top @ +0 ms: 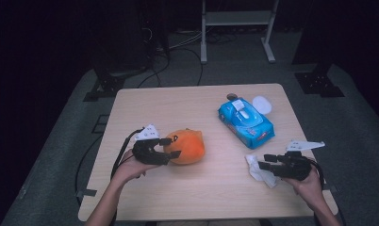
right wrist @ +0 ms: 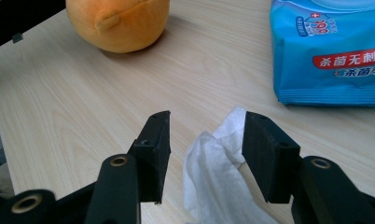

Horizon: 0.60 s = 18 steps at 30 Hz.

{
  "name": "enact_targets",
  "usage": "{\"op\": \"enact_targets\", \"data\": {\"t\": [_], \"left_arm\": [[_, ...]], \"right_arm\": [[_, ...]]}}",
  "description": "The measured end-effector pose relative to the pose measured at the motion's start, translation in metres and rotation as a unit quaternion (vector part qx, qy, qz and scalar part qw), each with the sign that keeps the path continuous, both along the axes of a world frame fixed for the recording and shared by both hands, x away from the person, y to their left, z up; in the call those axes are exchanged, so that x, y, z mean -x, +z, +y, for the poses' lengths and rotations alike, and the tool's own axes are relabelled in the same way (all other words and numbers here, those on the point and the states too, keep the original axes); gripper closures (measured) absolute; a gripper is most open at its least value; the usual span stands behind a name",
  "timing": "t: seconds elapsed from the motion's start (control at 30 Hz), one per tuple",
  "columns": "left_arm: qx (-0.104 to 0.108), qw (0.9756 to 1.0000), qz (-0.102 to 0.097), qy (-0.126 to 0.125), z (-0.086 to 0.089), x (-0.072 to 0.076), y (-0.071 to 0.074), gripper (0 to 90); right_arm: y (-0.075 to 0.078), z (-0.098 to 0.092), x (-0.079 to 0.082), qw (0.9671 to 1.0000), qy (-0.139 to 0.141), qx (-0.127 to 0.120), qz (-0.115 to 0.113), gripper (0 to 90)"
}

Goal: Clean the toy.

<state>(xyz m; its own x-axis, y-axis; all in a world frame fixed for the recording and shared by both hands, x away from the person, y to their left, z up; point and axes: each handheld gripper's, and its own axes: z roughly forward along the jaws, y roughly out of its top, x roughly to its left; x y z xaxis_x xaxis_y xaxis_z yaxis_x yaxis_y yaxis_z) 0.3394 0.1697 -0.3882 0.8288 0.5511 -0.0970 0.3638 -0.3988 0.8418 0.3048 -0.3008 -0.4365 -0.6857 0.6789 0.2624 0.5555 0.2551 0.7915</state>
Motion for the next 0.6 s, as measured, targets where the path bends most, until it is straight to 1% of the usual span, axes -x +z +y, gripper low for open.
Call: {"op": "enact_targets", "data": {"t": [0.3,0.6], "left_arm": [[0.000,1.0000,0.002,0.008,0.010,0.008,-0.003,33.4],[0.000,0.9999,0.006,0.014,0.019,0.015,-0.010,32.0]], "right_arm": [[0.000,-0.001,0.001,1.0000,0.000,0.000,-0.001,50.0],[0.000,-0.002,0.001,1.0000,-0.001,-0.002,0.000,49.4]]}}
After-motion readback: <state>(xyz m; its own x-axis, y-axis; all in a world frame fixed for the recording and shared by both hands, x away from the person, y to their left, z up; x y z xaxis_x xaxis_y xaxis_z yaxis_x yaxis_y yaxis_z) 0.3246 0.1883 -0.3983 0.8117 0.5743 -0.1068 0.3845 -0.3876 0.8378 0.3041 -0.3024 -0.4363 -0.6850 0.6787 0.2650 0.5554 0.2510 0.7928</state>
